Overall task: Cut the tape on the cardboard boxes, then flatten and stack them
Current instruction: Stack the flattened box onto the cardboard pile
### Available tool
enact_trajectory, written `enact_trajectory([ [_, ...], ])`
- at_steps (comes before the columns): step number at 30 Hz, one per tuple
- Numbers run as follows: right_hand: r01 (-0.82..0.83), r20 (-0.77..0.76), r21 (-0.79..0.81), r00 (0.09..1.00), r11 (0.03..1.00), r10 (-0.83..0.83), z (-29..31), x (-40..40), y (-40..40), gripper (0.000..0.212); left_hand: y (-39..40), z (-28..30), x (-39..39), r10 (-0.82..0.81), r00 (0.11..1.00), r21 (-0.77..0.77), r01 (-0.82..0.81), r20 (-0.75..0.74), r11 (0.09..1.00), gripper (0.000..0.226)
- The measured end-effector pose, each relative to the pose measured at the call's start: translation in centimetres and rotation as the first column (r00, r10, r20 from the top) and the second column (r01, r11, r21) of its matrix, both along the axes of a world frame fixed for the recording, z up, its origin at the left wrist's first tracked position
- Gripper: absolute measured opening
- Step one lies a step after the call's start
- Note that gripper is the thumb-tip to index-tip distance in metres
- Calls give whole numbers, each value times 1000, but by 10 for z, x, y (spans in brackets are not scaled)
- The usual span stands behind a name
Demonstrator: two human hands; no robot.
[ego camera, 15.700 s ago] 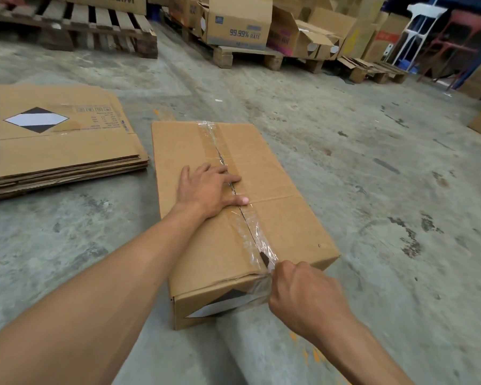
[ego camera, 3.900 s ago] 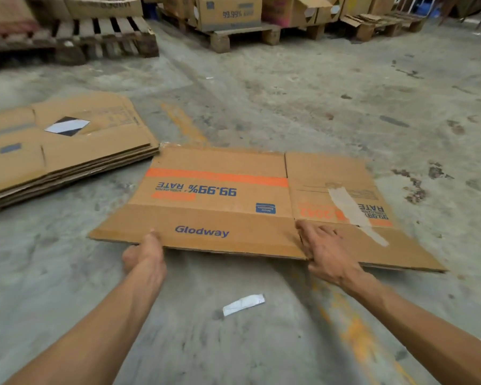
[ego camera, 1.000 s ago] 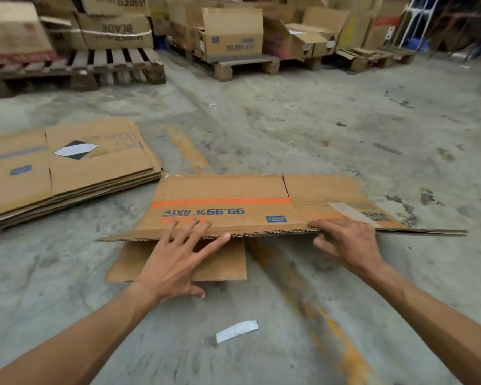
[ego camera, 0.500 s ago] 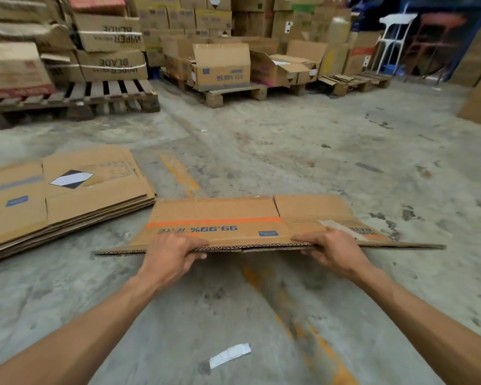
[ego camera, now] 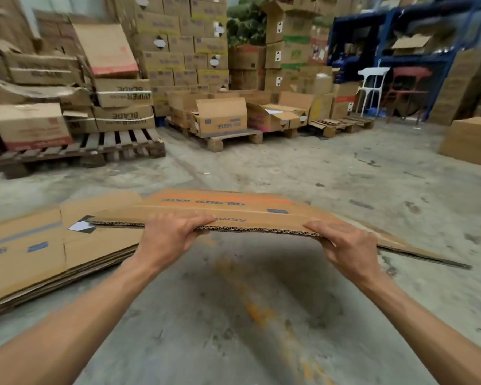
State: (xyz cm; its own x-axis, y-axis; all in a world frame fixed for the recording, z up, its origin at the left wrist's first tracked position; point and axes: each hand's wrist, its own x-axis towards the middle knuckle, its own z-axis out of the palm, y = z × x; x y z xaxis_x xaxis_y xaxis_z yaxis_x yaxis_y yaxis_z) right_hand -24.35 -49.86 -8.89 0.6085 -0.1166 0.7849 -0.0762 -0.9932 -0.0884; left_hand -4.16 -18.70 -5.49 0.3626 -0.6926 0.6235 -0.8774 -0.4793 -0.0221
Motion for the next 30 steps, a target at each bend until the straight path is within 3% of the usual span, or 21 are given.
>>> enact_trajectory([
  [7,-130,81,-9,988,992,130,19,103,84,25,107,33,48,190,980,56,-193,65,980,30],
  [10,-237,96,-24,966,971,238,26,155,142,24,169,43,72,336,941,100,-338,34,936,43],
  [15,-412,9,-68,911,909,413,21,252,247,33,290,31,112,494,867,196,-474,-66,858,47],
  [19,-534,-108,-105,845,839,524,5,317,330,56,377,-3,126,602,793,217,-574,-89,789,56],
  [22,-580,-144,-139,814,802,563,-14,356,381,57,429,-30,145,711,689,228,-677,-141,700,62],
  [25,-599,-129,-170,801,783,585,-44,397,410,55,451,-65,167,833,535,356,-758,-142,547,60],
  [28,-620,-268,-124,773,775,575,-86,436,433,53,452,-106,196,933,209,505,-795,-294,337,59],
  [30,-581,-501,-18,710,814,495,-114,455,443,53,449,-137,212,910,47,569,-767,-412,297,66],
])
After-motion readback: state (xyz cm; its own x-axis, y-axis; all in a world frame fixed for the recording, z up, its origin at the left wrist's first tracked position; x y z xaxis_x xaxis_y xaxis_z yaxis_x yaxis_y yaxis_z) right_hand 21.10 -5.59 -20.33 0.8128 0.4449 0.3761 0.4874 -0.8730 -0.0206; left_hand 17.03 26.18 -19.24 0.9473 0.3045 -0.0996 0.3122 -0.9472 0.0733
